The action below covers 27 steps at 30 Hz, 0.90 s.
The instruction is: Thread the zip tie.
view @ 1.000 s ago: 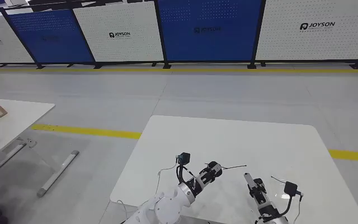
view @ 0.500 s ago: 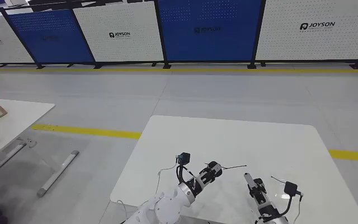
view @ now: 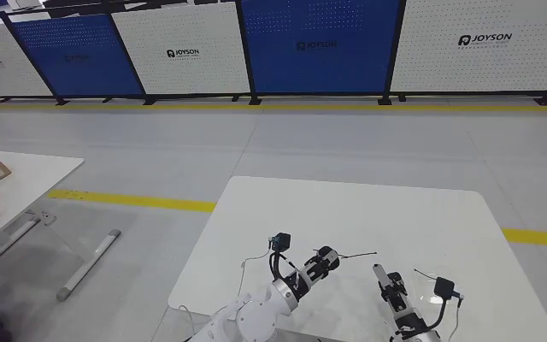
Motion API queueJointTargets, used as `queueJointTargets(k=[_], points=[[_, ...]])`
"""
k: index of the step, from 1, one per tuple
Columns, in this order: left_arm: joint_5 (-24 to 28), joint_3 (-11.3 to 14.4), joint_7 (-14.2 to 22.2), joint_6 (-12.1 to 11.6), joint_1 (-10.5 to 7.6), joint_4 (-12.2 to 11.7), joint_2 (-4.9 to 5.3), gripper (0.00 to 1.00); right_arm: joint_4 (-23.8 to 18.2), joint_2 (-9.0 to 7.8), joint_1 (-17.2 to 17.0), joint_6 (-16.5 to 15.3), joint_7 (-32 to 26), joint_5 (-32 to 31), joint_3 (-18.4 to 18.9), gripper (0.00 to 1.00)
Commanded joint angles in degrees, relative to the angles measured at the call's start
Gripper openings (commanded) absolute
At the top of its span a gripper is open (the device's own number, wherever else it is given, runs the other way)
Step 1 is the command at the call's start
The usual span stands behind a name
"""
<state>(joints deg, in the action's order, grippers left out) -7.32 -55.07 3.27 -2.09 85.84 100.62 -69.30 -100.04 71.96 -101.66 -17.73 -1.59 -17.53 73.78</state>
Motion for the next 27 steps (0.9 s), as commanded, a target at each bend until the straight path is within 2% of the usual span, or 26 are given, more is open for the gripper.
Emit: queueJointTargets(k=[1, 21, 23, 27], points=[[0.0, 0.0, 0.0, 0.0, 0.0, 0.0, 0.0, 0.0, 0.0, 0.0, 0.0, 0.0, 0.0, 0.0, 0.0, 1.0], [0.0, 0.0, 0.0, 0.0, 0.0, 0.0, 0.0, 0.0, 0.01, 0.01, 0.04, 0.07, 0.01, 0.01, -0.01, 1.0], [0.0, 0.0, 0.0, 0.0, 0.0, 0.0, 0.0, 0.0, -0.11, -0.05, 0.5, 0.64, -0.62, -1.34, -0.03, 1.0], [3.87, 0.21, 0.07, -0.08, 0.25, 0.22, -0.29, 0.0, 0.01, -0.18, 1.37, 0.75, -0.64, -7.57, -0.57, 1.0]])
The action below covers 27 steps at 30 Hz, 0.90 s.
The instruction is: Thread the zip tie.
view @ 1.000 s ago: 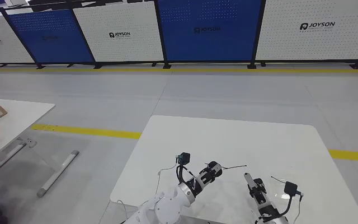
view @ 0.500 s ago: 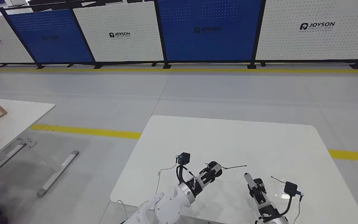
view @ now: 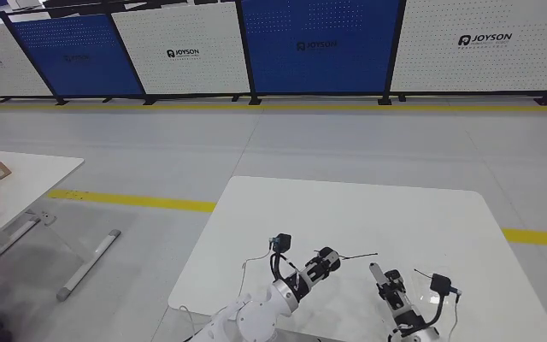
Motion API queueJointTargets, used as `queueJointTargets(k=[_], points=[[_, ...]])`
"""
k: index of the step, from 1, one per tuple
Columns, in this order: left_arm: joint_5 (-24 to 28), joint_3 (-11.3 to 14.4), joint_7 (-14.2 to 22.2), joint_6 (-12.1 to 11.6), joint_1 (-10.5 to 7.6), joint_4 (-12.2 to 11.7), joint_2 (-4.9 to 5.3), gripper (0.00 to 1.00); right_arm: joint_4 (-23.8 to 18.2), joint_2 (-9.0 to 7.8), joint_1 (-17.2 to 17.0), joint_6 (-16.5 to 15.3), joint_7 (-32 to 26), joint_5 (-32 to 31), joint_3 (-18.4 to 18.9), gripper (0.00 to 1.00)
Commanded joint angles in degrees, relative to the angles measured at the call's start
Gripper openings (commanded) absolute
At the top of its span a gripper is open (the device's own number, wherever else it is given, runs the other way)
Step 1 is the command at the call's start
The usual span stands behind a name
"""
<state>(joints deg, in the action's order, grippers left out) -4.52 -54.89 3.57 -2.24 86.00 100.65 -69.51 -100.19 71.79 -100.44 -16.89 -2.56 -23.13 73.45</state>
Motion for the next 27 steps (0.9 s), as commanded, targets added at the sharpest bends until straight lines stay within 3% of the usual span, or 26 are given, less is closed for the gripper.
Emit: queueJointTargets(k=[1, 6, 9, 18, 21, 24, 27], points=[[1.59, 0.11, -0.25, 0.1, 0.13, 0.36, -0.13, 0.0, 0.36, 0.0, 0.28, -0.24, 0.8, -3.2, -0.48, 1.0], [4.05, 0.32, -3.08, -0.19, 0.47, 1.46, -0.55, 0.0, 2.12, 0.04, 0.67, -0.06, 4.65, -10.92, -1.48, 1.0], [4.05, 0.56, -2.98, 0.07, 0.34, 1.62, -0.64, 0.0, 3.11, 0.07, 0.66, 0.48, 7.04, -15.64, -2.13, 1.0], [4.05, 0.56, -2.98, 0.07, 0.34, 1.62, -0.64, 0.0, 3.14, 0.07, 0.67, 0.63, 7.35, -16.05, -2.15, 1.0], [4.14, 0.86, -2.54, 0.71, 0.32, 1.37, -0.7, 0.0, 3.42, 0.01, 1.33, 0.48, 4.38, -15.24, -2.28, 1.0], [4.51, 1.54, -1.62, 1.22, 0.28, 1.88, -0.81, 0.0, 2.72, -0.33, 1.99, 0.75, 1.39, -19.05, -1.89, 1.0], [4.17, 1.95, -1.7, 1.63, 0.26, 2.51, -0.9, 0.0, 0.46, -0.51, 2.25, 3.57, -0.22, -22.99, -1.6, 1.0]])
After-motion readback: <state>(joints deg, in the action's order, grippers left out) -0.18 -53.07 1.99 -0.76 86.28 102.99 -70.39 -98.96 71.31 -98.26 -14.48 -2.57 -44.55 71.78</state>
